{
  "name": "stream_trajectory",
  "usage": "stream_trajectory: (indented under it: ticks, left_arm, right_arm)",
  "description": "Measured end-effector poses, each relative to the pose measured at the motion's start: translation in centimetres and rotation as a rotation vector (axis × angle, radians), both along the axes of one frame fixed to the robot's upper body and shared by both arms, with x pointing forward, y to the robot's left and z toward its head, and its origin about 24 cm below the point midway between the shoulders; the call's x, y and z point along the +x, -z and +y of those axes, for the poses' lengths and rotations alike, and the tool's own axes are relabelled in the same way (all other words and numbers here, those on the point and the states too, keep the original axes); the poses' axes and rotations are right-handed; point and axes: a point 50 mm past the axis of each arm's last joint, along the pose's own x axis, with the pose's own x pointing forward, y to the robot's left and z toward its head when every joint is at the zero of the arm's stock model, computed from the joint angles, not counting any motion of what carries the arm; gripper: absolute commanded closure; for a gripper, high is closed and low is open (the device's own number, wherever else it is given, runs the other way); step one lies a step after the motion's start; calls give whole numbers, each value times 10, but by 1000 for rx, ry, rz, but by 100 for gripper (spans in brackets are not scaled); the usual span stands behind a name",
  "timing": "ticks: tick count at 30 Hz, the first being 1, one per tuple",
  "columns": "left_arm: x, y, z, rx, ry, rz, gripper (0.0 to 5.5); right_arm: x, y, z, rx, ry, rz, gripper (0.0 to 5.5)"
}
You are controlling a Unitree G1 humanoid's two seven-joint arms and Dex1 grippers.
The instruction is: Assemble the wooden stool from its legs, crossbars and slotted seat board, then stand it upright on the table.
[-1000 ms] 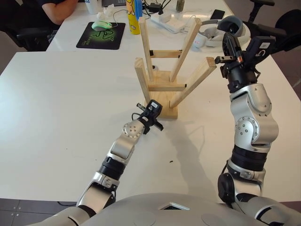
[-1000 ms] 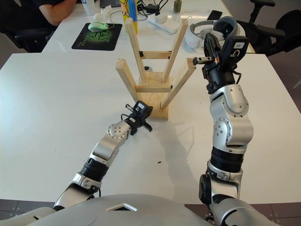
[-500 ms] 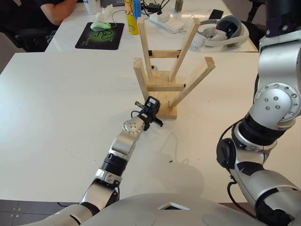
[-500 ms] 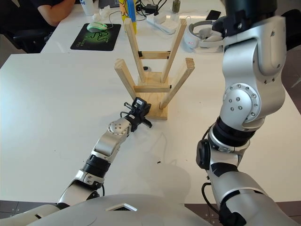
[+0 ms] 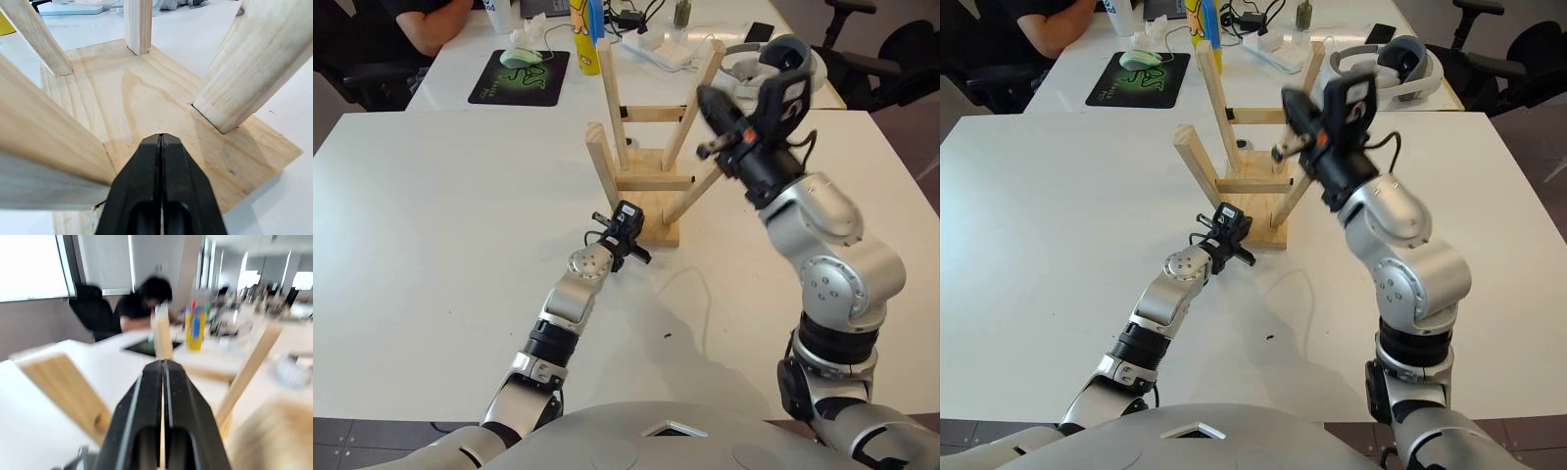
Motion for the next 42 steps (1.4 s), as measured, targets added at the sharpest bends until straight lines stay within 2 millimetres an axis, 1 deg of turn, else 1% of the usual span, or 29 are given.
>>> stream_trajectory:
  ticks: [1,3,4,5,6,10,12,15,16,18,19,20,21,22,24,26,27,28,31,32,33,35,36,37,38,39,40,41,42]
  left_arm:
    - [1,-1,-1,-1,5,-1,549]
    - [1,-2,-1,-3,9,-2,549]
    - [1,0,-1,-2,10,7,549]
    - [2,0,-1,-5,10,11,549]
    - [2,0,0,-7,8,13,549]
    - [2,0,1,-17,1,18,549]
    - [2,0,1,-18,-2,19,549]
    - [2,0,1,-20,-4,20,549]
    - [2,0,1,-20,-5,21,549]
    - [2,0,2,-19,-11,24,549]
    - [2,-2,1,-26,-6,14,549]
    - [2,-3,0,-27,-3,12,549]
    - [2,-3,-1,-28,0,11,549]
    - [2,-3,-1,-29,2,12,549]
    - [1,-3,-1,-28,7,19,549]
    - [0,-4,-2,-26,9,22,549]
    - [0,-4,-2,-26,9,25,549]
    - [-2,-3,-1,-20,7,40,549]
    - [-3,-3,-1,-18,13,45,549]
    - [-3,-4,-3,-19,22,43,549]
    - [-4,-4,-3,-19,23,42,549]
    - [-4,-4,-3,-18,24,43,549]
    - [-4,-4,-3,-18,25,43,549]
    - [-4,-3,-3,-18,25,43,549]
    - [-4,-3,-3,-17,26,43,549]
    - [-4,-3,-3,-17,27,44,549]
    - [-4,-3,-4,-17,28,44,549]
    - [-4,-3,-3,-15,30,42,549]
    - [-5,-4,-3,-14,34,37,549]
  right_arm:
    - [5,-14,-2,32,38,-80,550]
    - [10,-57,-12,79,117,-310,550]
    - [8,-92,-21,100,181,-500,550]
    - [1,-122,-29,130,215,-660,550]
    - [-5,-142,-35,156,234,-770,550]
    - [-17,-185,-50,237,262,-963,550]
    - [-24,-200,-51,246,252,-1042,550]
    - [-21,-200,-50,236,245,-1035,550]
    - [-15,-191,-46,206,234,-980,550]
    - [4,-154,-30,139,184,-778,550]
    - [15,-130,-22,101,157,-634,550]
    - [23,-100,-13,52,123,-458,550]
    - [27,-73,-7,7,91,-320,550]
    - [22,-46,-1,-32,48,-198,550]
    - [6,-31,6,-86,-11,-149,550]
    - [-7,-29,6,-100,-23,-157,550]
    - [-9,-29,6,-102,-25,-156,550]
    - [-8,-30,6,-72,-33,-145,550]
    - [10,-44,-5,111,40,-191,550]
    - [13,-56,-13,178,79,-256,550]
    - [14,-64,-17,206,93,-298,550]
    - [11,-98,-30,327,109,-457,550]
    - [11,-110,-37,392,112,-501,550]
    - [11,-118,-42,435,123,-528,550]
    - [13,-120,-49,474,139,-528,550]
    - [18,-118,-54,488,157,-507,550]
    - [24,-112,-60,497,184,-472,550]
    - [31,-104,-65,471,206,-428,550]
    - [41,-89,-71,390,234,-353,550]
